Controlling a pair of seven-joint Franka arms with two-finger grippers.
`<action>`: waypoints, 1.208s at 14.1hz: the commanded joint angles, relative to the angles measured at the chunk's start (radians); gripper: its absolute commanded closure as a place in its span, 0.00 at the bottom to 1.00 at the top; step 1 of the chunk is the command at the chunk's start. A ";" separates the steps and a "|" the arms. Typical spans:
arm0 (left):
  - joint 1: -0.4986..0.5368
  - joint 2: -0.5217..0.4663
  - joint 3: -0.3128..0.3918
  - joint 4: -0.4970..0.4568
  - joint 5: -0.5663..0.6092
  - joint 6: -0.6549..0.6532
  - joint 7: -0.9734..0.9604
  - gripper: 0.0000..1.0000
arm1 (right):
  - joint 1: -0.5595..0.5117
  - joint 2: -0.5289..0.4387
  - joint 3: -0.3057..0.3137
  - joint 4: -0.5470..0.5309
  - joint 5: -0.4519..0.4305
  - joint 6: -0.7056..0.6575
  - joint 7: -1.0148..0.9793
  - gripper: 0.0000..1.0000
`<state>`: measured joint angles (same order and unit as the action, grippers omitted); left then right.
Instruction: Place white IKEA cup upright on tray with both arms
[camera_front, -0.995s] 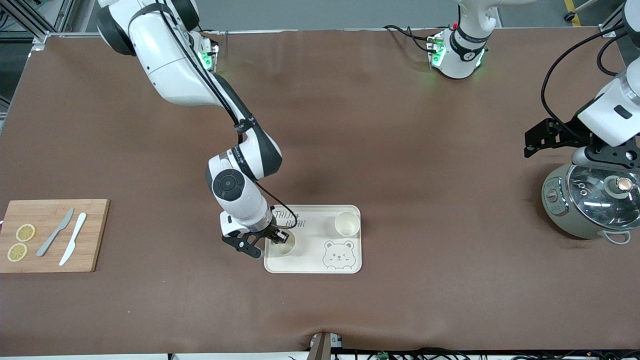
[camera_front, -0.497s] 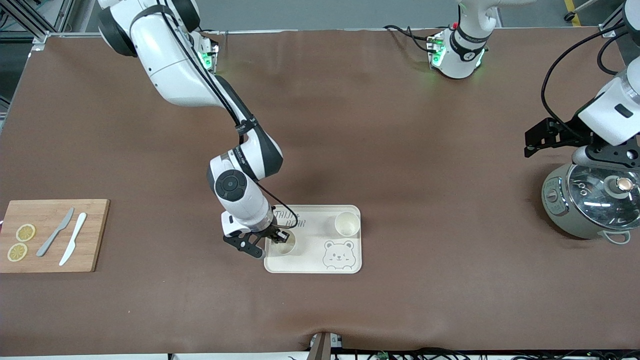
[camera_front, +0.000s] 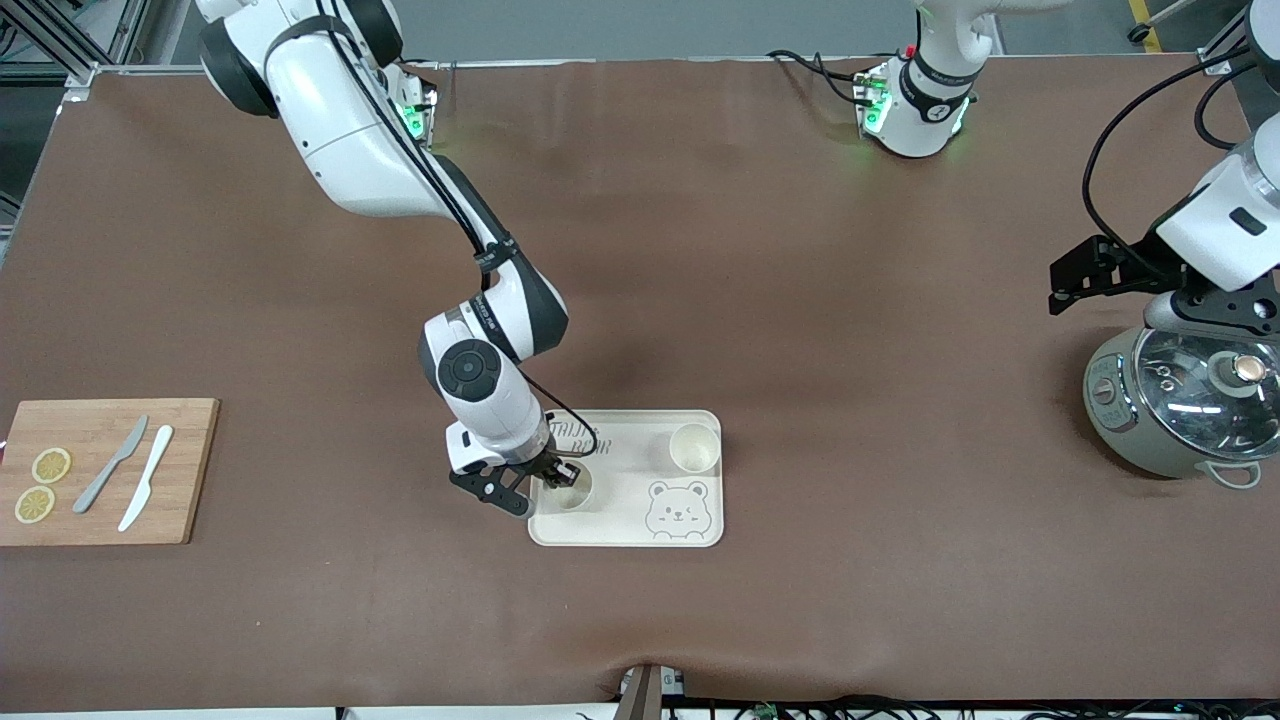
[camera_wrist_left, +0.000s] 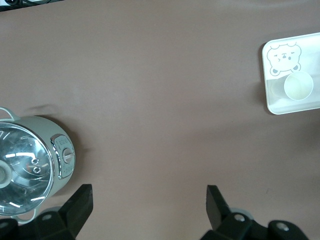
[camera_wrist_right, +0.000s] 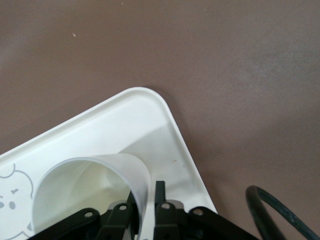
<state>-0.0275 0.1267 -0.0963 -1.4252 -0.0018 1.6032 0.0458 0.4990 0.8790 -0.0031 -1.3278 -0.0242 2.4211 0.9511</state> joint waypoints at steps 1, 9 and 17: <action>0.000 -0.015 -0.003 0.000 0.019 -0.008 0.000 0.00 | 0.004 0.011 -0.011 0.019 -0.089 0.004 0.028 0.00; -0.003 -0.019 -0.003 0.002 0.019 -0.011 -0.006 0.00 | -0.036 -0.231 -0.002 0.016 -0.071 -0.302 0.014 0.00; 0.000 -0.022 -0.003 0.000 0.017 -0.022 -0.006 0.00 | -0.284 -0.734 -0.009 -0.066 0.056 -0.979 -0.386 0.00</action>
<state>-0.0282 0.1197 -0.0968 -1.4208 -0.0018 1.5938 0.0454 0.2991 0.2767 -0.0267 -1.2822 0.0152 1.4829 0.6458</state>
